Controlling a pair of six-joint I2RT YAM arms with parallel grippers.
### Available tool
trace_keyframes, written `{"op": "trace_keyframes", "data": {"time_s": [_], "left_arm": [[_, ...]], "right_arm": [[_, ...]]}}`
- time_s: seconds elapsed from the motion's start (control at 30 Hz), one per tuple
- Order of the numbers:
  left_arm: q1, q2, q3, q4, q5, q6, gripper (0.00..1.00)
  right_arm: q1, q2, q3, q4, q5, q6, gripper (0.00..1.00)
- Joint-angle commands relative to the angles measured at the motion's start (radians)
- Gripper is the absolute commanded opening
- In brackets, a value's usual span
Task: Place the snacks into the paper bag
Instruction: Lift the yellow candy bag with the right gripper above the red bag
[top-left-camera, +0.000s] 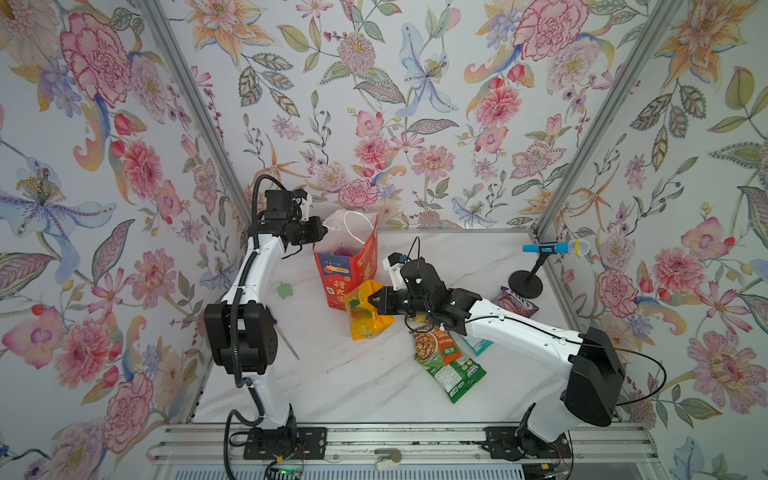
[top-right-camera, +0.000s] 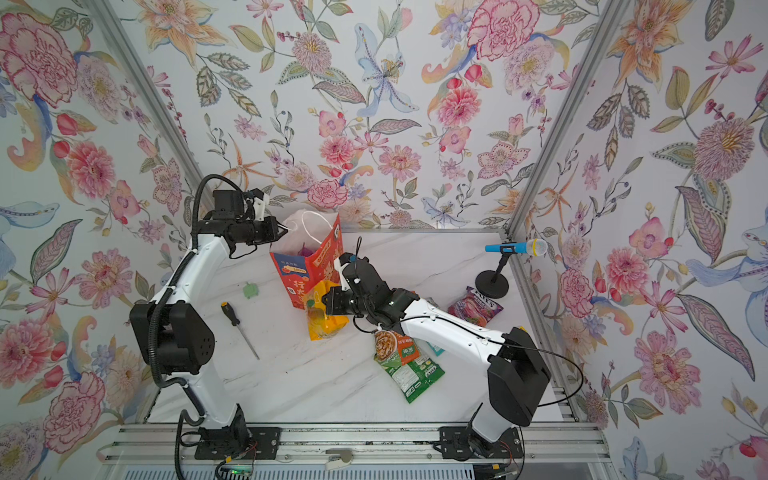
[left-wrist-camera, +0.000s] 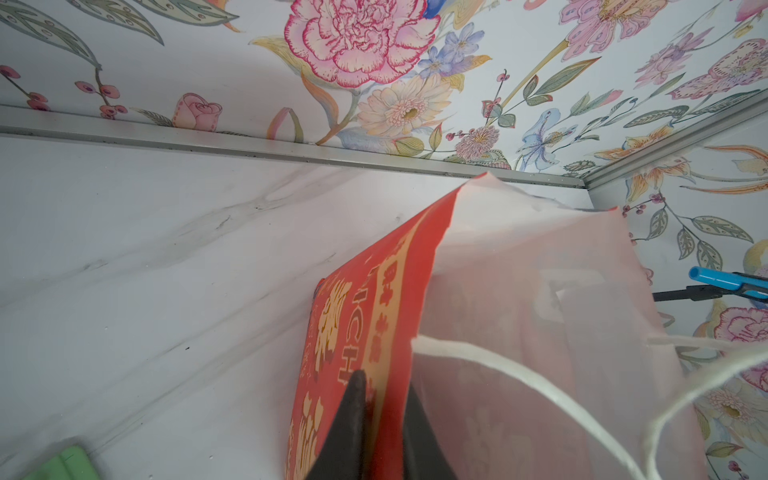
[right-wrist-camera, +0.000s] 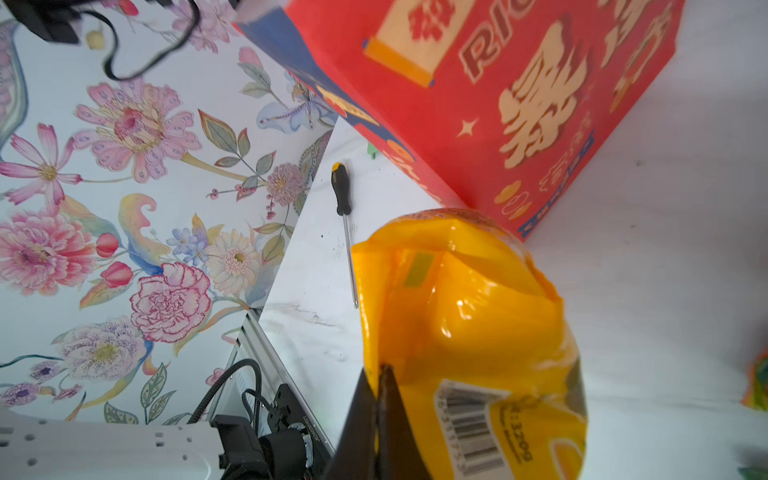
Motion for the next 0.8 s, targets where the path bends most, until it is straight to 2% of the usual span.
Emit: {"op": "trace_keyframes", "data": {"time_s": [0.0,0.27,0.47,0.6,0.77], "left_arm": [[-0.004,-0.019,0.034,0.0,0.013,-0.004,0.12],[-0.004,-0.027,0.014,0.016,0.018,-0.014,0.1],[-0.005,-0.026,0.017,0.024,0.028,-0.02,0.1],[-0.005,-0.028,0.012,0.03,0.03,-0.024,0.1],[-0.007,-0.031,-0.005,0.043,0.04,-0.029,0.09]], "right_arm": [[-0.027,-0.062,0.084,-0.002,0.033,-0.056,0.0],[-0.087,-0.155,0.157,-0.093,0.079,-0.107,0.0],[-0.135,-0.186,0.237,-0.095,0.125,-0.15,0.0],[-0.143,-0.165,0.326,-0.089,0.172,-0.211,0.0],[-0.184,-0.1,0.414,-0.088,0.159,-0.236,0.0]]}}
